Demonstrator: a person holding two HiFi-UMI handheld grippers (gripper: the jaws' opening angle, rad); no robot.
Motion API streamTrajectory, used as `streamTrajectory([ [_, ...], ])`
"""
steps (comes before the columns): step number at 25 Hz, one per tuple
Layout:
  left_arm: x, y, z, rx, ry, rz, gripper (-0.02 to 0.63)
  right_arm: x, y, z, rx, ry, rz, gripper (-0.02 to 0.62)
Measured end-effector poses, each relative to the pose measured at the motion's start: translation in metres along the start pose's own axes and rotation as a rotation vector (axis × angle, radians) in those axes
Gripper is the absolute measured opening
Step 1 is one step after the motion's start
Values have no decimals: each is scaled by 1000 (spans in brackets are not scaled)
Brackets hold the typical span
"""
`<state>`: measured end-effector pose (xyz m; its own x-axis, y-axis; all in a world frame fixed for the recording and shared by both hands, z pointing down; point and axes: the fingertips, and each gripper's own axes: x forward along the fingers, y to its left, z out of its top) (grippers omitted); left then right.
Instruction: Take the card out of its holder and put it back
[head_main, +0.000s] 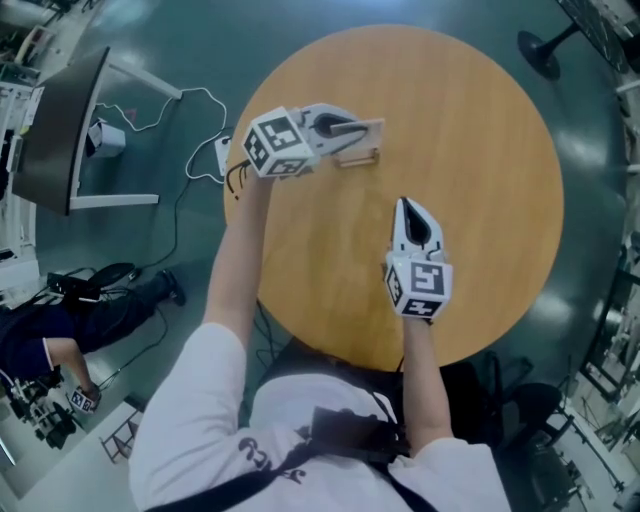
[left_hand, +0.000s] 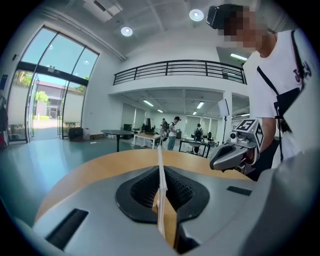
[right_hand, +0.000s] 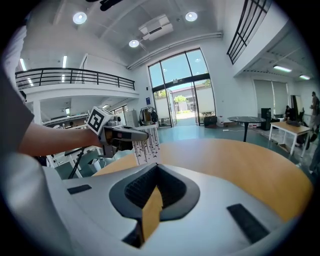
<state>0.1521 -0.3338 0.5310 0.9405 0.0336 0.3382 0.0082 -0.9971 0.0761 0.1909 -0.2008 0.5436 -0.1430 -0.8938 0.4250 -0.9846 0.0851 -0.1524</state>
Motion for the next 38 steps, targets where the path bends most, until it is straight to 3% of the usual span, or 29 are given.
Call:
streamTrajectory([
  [16, -2, 4, -17, -46, -31, -3, 23, 1, -2, -16, -18, 45, -10, 20],
  [26, 7, -5, -33, -17, 29, -17, 23, 2, 8, -17, -24, 51, 4, 20],
  [33, 11, -4, -34, -30, -44, -7, 23, 3, 5, -25, -21, 69, 0, 20],
  [38, 13, -7, -41, -24, -33, -2, 23, 2, 10, -27, -22, 71, 6, 20],
])
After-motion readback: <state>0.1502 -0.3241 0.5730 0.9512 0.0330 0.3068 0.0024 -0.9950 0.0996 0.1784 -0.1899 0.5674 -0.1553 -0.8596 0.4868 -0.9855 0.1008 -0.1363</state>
